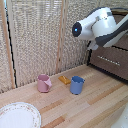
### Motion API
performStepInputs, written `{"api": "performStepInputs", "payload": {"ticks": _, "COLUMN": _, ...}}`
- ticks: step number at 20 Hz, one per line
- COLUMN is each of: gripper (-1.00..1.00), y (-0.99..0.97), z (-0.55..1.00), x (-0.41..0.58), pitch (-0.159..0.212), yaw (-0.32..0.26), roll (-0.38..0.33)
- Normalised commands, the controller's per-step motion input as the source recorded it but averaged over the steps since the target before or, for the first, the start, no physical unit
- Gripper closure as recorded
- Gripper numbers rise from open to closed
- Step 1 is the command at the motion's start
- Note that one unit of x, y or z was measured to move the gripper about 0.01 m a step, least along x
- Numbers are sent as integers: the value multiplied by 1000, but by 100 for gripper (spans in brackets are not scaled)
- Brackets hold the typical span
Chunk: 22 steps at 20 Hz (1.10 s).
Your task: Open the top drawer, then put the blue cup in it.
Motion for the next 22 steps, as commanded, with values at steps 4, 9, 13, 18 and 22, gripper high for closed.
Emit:
{"api": "performStepInputs", "payload": {"ticks": 4, "gripper": -100, "y": -547, "z": 66, "x": -24, "pitch": -5, "yaw": 136, "roll": -164}}
{"api": "performStepInputs", "payload": {"ticks": 9, "gripper": -100, "y": -795, "z": 10, "x": 29, "pitch": 0, "yaw": 106, "roll": -60}}
{"api": "performStepInputs", "payload": {"ticks": 13, "gripper": -100, "y": -915, "z": 92, "x": 62, "pitch": 0, "yaw": 52, "roll": 2}}
{"api": "performStepInputs", "payload": {"ticks": 18, "gripper": -100, "y": -687, "z": 206, "x": 295, "pitch": 3, "yaw": -63, "roll": 83}}
{"api": "performStepInputs", "payload": {"ticks": 22, "gripper": 100, "y": -77, "z": 101, "x": 342, "pitch": 21, "yaw": -322, "roll": 0}}
